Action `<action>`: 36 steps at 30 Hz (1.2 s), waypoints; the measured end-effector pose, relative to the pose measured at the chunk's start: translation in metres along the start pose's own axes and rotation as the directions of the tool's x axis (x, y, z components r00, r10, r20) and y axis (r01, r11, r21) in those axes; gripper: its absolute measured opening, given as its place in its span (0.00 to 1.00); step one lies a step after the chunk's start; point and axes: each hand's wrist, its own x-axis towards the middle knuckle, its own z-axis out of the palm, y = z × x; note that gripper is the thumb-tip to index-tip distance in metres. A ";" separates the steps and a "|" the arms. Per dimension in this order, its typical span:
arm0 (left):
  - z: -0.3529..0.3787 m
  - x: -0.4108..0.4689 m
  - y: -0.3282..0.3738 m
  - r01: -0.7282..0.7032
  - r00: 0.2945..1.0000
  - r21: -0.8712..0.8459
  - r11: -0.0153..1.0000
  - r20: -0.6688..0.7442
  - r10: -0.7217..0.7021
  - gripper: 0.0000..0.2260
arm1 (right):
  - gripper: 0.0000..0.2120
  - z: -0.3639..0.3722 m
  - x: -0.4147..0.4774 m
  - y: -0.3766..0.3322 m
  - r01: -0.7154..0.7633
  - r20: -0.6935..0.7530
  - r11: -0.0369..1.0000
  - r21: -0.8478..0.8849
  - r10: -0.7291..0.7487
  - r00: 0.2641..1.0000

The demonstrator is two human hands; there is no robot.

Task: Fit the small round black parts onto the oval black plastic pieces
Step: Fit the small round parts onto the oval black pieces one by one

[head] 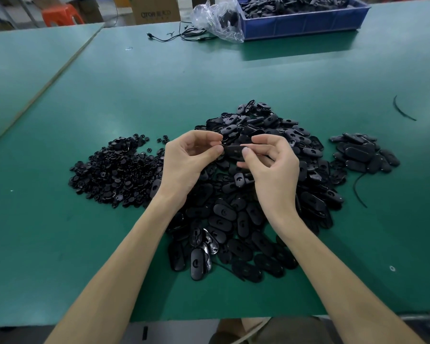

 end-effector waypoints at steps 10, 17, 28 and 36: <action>0.004 -0.002 0.001 0.001 0.999 -0.010 1.000 0.046 -0.001 0.10 | 0.08 -0.001 0.000 0.000 0.021 -0.055 0.999 -0.047 -0.024 0.998; 0.006 -0.003 0.002 -0.044 0.999 0.044 0.998 0.035 0.042 0.09 | 0.07 0.000 0.000 0.000 0.061 -0.069 0.995 -0.082 -0.067 0.995; 0.017 -0.008 0.000 -0.049 0.998 0.129 0.990 0.040 0.044 0.09 | 0.06 0.002 0.001 0.004 0.058 -0.020 0.990 -0.130 -0.061 0.998; 0.015 -0.008 -0.001 -0.035 0.999 0.135 0.990 0.012 0.033 0.08 | 0.07 0.001 0.002 0.004 0.059 -0.004 0.990 -0.126 -0.060 0.998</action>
